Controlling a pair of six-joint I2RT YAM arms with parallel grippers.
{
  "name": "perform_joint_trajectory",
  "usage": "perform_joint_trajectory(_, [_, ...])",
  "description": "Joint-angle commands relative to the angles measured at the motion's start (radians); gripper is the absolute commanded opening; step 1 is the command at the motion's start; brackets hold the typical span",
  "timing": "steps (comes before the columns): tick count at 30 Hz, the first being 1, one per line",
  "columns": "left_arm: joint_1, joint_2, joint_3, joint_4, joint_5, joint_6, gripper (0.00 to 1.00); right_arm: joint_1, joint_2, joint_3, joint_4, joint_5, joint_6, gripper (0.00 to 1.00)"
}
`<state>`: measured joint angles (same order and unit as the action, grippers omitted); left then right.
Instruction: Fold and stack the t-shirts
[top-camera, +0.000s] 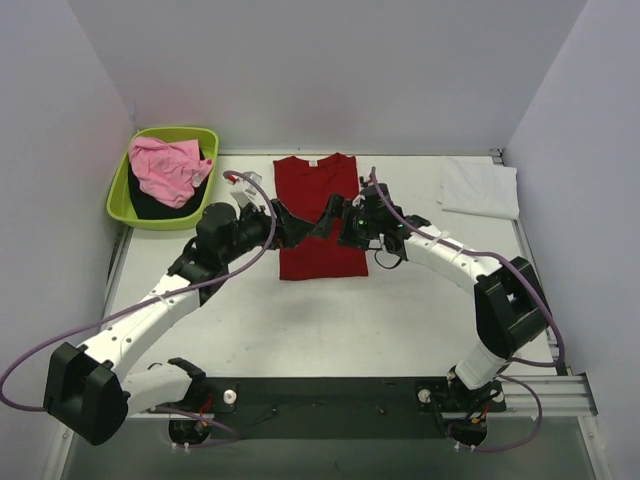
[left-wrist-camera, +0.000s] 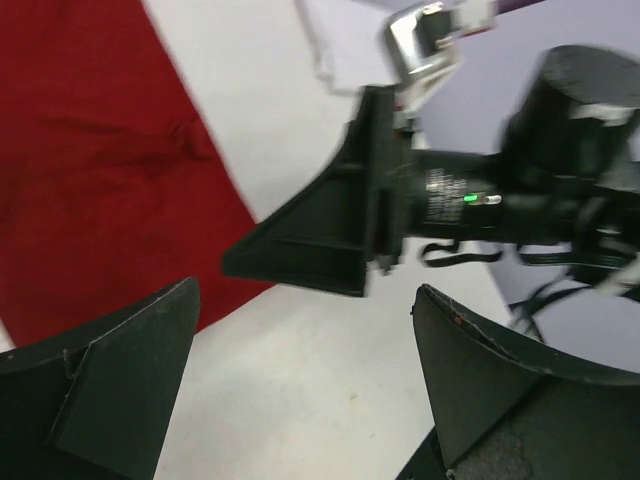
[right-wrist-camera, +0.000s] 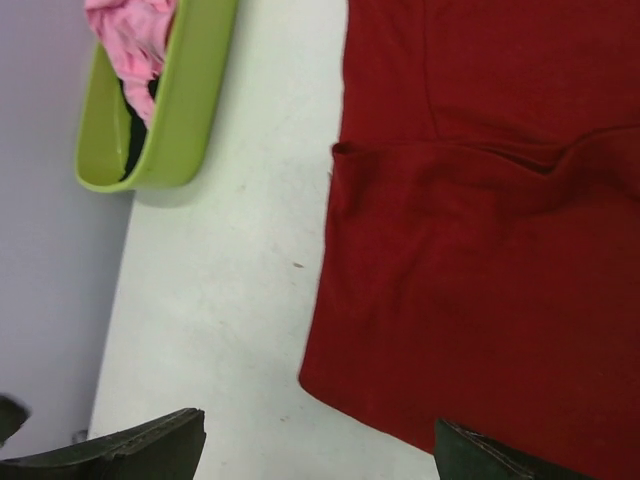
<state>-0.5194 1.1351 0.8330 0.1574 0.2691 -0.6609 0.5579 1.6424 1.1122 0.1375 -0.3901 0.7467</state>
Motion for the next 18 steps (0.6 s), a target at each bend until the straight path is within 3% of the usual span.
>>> perform_joint_trajectory(1, [0.016,0.077,-0.055,-0.191,-0.088,0.076,0.97,-0.012,-0.052,-0.063,-0.021,0.096,-0.095,1.00])
perform_joint_trajectory(6, [0.019,0.150,-0.120,-0.036,-0.105,0.066,0.96,-0.012,-0.027,-0.084,-0.006,0.129,-0.122,1.00])
perform_joint_trajectory(11, [0.016,0.270,-0.066,-0.055,-0.137,0.087,0.96,-0.016,0.006,-0.069,-0.072,0.220,-0.158,1.00])
perform_joint_trajectory(18, [0.013,0.370,-0.020,0.013,-0.104,0.076,0.96,-0.019,0.085,-0.066,-0.035,0.201,-0.144,1.00])
